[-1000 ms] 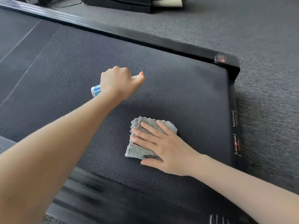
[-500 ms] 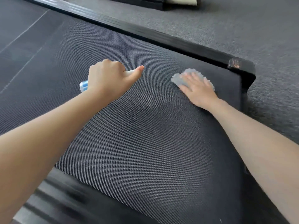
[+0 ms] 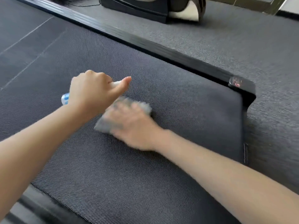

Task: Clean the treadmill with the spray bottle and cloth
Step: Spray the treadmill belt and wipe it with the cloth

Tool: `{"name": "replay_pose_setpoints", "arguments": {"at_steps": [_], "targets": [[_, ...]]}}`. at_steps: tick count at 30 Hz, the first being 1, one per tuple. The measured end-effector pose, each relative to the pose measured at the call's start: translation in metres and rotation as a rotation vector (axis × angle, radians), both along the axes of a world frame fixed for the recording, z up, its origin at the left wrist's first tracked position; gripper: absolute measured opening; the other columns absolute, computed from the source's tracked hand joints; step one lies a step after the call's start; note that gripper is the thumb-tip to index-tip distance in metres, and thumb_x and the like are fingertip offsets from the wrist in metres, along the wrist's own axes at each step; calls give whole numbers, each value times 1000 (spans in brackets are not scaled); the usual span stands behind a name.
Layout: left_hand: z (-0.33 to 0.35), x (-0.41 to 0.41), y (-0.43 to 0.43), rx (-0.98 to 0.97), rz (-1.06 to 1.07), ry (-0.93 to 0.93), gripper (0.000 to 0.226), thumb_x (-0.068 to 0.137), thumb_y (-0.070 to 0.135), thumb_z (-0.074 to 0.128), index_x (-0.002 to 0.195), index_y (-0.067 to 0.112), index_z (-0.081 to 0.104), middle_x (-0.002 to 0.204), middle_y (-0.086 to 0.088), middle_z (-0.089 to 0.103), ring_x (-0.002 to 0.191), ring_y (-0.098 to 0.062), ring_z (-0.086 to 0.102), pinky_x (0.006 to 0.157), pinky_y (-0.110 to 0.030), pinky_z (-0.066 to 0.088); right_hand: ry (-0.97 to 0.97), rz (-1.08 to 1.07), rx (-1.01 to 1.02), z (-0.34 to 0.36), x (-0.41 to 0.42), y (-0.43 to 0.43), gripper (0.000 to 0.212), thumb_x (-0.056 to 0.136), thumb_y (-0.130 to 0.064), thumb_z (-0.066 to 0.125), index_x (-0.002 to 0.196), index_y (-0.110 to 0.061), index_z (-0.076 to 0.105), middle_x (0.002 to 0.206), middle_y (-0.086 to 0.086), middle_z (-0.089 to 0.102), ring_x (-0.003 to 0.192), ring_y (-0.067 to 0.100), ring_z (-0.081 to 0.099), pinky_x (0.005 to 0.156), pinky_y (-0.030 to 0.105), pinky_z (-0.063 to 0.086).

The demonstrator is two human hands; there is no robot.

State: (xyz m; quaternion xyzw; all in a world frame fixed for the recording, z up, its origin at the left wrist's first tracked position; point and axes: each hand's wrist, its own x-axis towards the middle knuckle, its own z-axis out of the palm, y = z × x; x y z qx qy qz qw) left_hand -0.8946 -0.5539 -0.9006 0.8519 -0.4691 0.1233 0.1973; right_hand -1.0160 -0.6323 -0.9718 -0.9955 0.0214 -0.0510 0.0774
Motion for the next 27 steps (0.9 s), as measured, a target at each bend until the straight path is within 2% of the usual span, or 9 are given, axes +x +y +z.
{"name": "replay_pose_setpoints", "arguments": {"at_steps": [2,5,9,12,15,18,22,25,27], "targets": [[5,2,0,-23,2,-5,73,75,76,19,42,12,31,43,-8,40,48,-30,41,54,-34,35,69,250,23,-8,-20,39,46,99,-44,34,142,-31,38,153,-3,32,144,19,16,117,47,3],[11,1,-1,-9,16,-31,73,77,75,20,43,10,31,42,-9,38,45,-28,39,52,-31,31,67,273,-14,-10,-30,17,51,101,-42,32,150,-30,21,158,-11,14,146,9,0,117,37,-11],[7,-9,0,33,86,-9,73,75,76,18,44,11,32,44,-8,40,48,-31,43,54,-33,38,86,-163,89,-15,-16,-97,56,100,-52,22,152,-31,14,160,-8,5,146,10,-6,118,47,-1],[0,-18,3,56,95,17,72,75,76,18,44,12,31,42,-4,38,45,-24,40,53,-31,37,71,-531,68,-18,-45,-188,58,98,-54,19,150,-28,19,159,-2,12,146,21,8,117,50,7],[-4,-27,9,83,105,26,72,75,76,17,44,12,30,42,-4,37,44,-25,40,52,-31,36,118,-841,16,-7,-93,-237,55,101,-46,20,149,-19,23,156,5,21,143,24,18,113,43,14],[-4,-37,16,109,136,23,73,75,76,16,44,11,31,43,-5,40,46,-26,44,53,-32,39,120,-939,22,-1,-118,-245,55,102,-42,25,149,-14,24,155,11,21,142,26,19,113,42,15],[6,-54,21,105,181,46,71,74,76,18,43,13,31,44,-5,40,47,-24,42,55,-33,39,121,-703,76,2,-107,-197,53,102,-36,31,150,-17,20,159,7,14,145,25,9,116,43,8],[15,-67,24,100,200,15,71,72,77,16,43,14,30,45,-7,40,49,-28,41,55,-32,34,79,-204,127,6,-93,-119,52,100,-40,33,148,-22,25,158,0,17,146,21,3,115,51,2],[20,-76,26,90,216,-16,71,74,76,17,42,14,29,45,-9,38,48,-29,40,54,-32,31,144,209,94,0,-98,-52,56,100,-43,32,151,-26,19,160,-5,10,147,16,-7,116,49,-8]]}}
